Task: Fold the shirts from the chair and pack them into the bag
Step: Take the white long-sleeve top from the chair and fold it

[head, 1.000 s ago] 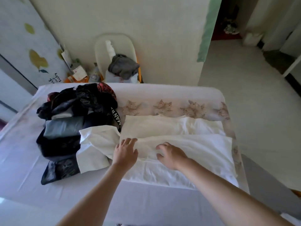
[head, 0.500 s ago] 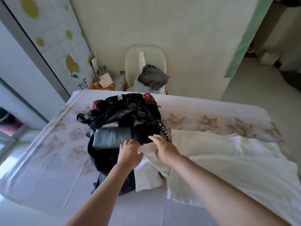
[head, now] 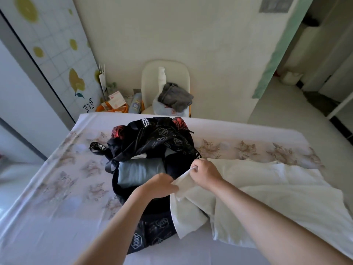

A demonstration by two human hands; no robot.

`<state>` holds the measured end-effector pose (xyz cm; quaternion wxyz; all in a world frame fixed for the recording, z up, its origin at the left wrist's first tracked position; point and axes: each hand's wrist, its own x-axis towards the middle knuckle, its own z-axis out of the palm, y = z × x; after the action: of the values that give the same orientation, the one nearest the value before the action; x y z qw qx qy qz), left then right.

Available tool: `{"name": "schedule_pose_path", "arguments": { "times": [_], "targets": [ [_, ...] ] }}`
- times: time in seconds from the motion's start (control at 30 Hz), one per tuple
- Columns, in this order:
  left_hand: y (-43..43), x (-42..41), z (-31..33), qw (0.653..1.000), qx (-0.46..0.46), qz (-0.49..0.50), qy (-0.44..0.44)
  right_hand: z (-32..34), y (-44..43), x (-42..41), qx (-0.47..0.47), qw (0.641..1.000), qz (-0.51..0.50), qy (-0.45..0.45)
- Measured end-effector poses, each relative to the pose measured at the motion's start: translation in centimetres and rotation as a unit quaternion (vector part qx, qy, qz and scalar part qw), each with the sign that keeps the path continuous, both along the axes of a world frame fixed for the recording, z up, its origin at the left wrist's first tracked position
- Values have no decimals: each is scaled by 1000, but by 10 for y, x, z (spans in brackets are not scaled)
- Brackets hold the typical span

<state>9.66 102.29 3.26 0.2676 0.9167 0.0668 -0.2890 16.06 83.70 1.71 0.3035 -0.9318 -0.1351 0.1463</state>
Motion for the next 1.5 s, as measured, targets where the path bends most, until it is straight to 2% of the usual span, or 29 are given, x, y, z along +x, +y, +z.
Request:
{"name": "schedule_pose_path", "arguments": {
  "times": [0.07, 0.13, 0.2, 0.27, 0.3, 0.4, 0.43, 0.53, 0.57, 0.6, 0.67, 0.73, 0.8, 0.87, 0.93, 1.0, 1.17, 1.23, 1.33, 1.43, 1.5],
  "targets": [
    [5, 4, 4, 998, -29, 61, 5, -3, 0, -1, -10, 1000, 13, -1],
    [7, 8, 10, 984, -113, 134, 13, -4, -3, -4, 15, 999, 20, 24],
    [1, 15, 24, 975, -173, 140, 17, 2, -6, -10, 73, 997, 2, 37],
    [-18, 25, 38, 967, -217, 131, 24, 12, -12, -15, 131, 990, -55, 24],
    [-32, 33, 42, 964, -229, 134, 24, 20, -18, -17, 154, 983, -85, 47],
    [-80, 51, 56, 953, -260, 149, 37, 38, -54, -17, 231, 933, -128, 246],
    [-95, 55, 58, 945, -288, 145, 55, 40, -71, -15, 246, 919, -137, 275],
    [-135, 61, 62, 896, -413, 117, 117, 37, -124, -4, 262, 892, -240, 280],
    [-148, 63, 60, 891, -427, 113, 110, 34, -143, 2, 264, 880, -279, 280],
    [-160, 65, 56, 899, -414, 112, 83, 31, -161, 6, 258, 872, -306, 283],
    [-183, 68, 42, 939, -325, 114, -2, 22, -197, 15, 220, 872, -337, 278],
    [-195, 68, 18, 971, -207, 95, -67, 9, -228, 25, 152, 894, -354, 229],
    [-201, 58, -9, 990, -112, 38, -76, -6, -254, 26, 32, 918, -354, 175],
    [-207, 46, -38, 996, -37, -35, -69, -28, -272, 20, -56, 930, -332, 145],
    [-216, 34, -63, 995, -1, -73, -64, -52, -281, 10, -77, 941, -292, 151],
    [-229, 23, -82, 995, 15, -85, -52, -73, -284, -2, -92, 943, -269, 171],
    [-256, 13, -105, 994, 68, -62, -66, -99, -289, -14, -154, 916, -328, 174],
    [-259, 16, -107, 996, 66, -28, -61, -104, -292, -10, -156, 922, -309, 175],
    [-257, 20, -101, 995, 65, 4, -72, -101, -300, 1, -70, 934, -308, 169],
    [-242, 20, -95, 988, 71, -13, -137, -84, -317, 21, 20, 930, -332, 156],
    [-230, 15, -90, 983, 78, -38, -160, -72, -333, 32, 17, 946, -289, 146]
  ]
}}
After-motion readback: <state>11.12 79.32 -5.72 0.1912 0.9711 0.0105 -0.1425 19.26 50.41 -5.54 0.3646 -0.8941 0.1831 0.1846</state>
